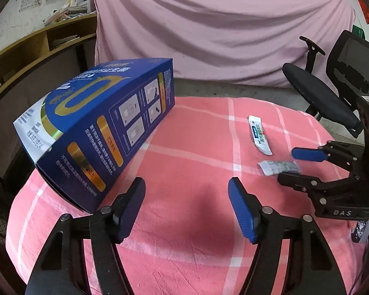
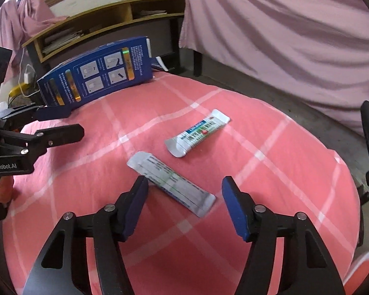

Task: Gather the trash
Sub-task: 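Close the left gripper on the white tube while the right gripper grasps the white DIKANG sachet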

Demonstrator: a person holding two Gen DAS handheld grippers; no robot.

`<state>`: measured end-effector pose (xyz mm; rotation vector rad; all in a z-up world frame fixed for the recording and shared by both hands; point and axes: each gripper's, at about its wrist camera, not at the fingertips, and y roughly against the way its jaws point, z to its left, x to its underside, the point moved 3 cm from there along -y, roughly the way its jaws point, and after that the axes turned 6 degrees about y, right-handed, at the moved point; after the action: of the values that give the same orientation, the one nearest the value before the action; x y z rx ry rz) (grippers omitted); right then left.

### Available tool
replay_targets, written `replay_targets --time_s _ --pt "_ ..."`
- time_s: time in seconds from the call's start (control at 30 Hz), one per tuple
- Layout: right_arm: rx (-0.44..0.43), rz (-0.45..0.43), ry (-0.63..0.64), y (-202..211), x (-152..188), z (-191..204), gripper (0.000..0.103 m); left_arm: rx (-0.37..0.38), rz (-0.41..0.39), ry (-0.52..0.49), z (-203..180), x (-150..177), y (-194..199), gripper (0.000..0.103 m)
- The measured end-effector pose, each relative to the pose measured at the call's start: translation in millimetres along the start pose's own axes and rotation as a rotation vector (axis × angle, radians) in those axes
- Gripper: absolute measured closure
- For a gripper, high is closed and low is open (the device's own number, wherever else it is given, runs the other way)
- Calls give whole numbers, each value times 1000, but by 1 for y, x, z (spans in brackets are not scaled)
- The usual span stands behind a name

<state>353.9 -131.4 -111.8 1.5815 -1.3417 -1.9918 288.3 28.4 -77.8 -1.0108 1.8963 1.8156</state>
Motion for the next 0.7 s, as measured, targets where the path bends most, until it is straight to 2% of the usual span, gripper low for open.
replay_targets --time_s 0.13,0.2,0.3,0.43,0.7 --pt "-49 2 3 3 2 4 75 0 0 -23 -4 0 1 40" --pt "-44 4 -14 4 3 2 87 -3 4 -38 -7 0 0 40" --pt "-25 -1 -51 7 5 -2 95 2 9 -51 -13 0 -2 40" --pt "30 -13 -119 19 16 -14 97 23 19 -74 -22 -3 -6 42" --pt "131 -35 -270 43 39 -50 97 110 69 -127 -56 -20 -29 42"
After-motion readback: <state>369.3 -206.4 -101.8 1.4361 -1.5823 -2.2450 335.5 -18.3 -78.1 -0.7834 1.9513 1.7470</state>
